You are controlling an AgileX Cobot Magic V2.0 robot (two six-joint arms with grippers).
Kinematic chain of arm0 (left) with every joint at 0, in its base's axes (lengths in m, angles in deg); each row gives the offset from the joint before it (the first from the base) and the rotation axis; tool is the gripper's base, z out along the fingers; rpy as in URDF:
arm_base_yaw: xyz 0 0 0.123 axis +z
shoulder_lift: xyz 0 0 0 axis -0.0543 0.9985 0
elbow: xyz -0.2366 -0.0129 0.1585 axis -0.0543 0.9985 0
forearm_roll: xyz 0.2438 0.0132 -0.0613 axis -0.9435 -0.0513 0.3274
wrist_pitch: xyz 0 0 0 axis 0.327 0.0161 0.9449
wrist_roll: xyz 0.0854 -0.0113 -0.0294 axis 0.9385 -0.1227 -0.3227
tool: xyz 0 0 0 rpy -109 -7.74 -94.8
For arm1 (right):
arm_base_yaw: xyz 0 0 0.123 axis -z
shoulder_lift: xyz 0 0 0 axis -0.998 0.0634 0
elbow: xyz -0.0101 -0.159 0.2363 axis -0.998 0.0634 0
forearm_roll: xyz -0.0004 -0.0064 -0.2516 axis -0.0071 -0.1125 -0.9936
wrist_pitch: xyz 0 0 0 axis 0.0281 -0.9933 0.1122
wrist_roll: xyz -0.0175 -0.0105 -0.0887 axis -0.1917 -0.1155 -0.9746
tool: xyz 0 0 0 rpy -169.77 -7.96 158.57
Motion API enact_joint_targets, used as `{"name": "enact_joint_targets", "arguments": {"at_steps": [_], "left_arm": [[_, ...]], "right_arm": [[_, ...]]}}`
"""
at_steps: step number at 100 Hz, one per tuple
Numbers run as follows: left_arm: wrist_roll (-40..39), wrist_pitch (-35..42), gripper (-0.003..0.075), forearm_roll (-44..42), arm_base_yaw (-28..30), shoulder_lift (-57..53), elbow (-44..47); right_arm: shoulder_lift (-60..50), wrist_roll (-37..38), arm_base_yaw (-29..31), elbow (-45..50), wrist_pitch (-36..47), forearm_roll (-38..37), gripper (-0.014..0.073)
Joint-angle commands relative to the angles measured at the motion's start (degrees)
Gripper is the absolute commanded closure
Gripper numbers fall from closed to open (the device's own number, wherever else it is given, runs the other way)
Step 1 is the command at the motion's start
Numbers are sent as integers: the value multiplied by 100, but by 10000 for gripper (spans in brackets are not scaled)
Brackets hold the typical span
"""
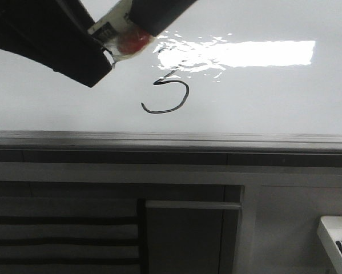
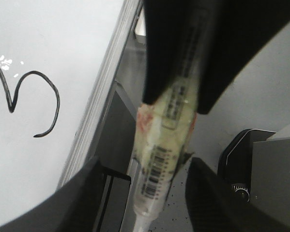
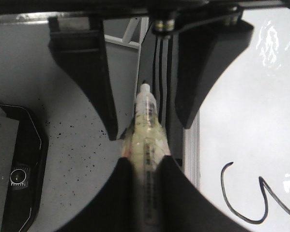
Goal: Write number 3 on whiteboard
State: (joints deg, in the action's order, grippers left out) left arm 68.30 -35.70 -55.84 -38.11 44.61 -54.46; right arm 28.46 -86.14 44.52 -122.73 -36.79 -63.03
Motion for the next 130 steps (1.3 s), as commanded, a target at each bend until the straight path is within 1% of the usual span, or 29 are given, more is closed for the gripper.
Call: {"name": "enact_joint_targets", "arguments": {"at_steps": [1,9,23,33,41,48,56,63,69,76,86,91,105,113,119,123,130], "left_arm": [[1,120,472,183,-46,-117,-199],[1,120,541,183,-46,-117,-199],[1,120,630,183,-46,-117,-199],[1,106,668,183,-46,-117,-199],[1,106,684,183,-46,-117,-199],[1,106,694,183,-46,-117,-199],[1,106,701,183,-46,-117,-199],[1,106,704,183,-46,-117,-199],[-9,106,713,163,-22,-117,-199],[-61,117,722,120,66,-117,-199],[-272,261,731,10,352,-117,-199],[-384,364,731,-19,596,-117,-199],[-937,967,731,-19,1395,-107,-37],[-1211,1500,731,128,1846,-94,205],[-1233,1794,731,508,2121,-45,366],[-1233,1949,731,732,2221,-20,460],[-1244,2172,731,844,2320,93,561]], "right_arm": [[-198,-50,-1,-205,211,154,656],[-198,-50,-1,-205,211,168,656],[-198,-50,-1,-205,185,168,656],[-198,-50,-1,-205,213,168,656],[-198,-50,-1,-205,213,168,650],[-198,-50,-1,-205,189,168,601],[-198,-50,-1,-205,182,168,489],[-198,-50,-1,-205,182,168,411],[-211,-25,24,-205,182,168,379],[-343,191,113,-215,219,8,377],[-733,862,374,-215,252,-437,377],[-956,1283,608,-215,252,-581,377],[-1558,1932,1314,-215,174,-587,377],[-1792,2089,1638,-215,117,-587,377],[-1913,2101,1824,-215,66,-587,377],[-1938,2101,1895,-215,5,-587,377],[-1976,2101,1961,-215,-84,-587,377]]}}
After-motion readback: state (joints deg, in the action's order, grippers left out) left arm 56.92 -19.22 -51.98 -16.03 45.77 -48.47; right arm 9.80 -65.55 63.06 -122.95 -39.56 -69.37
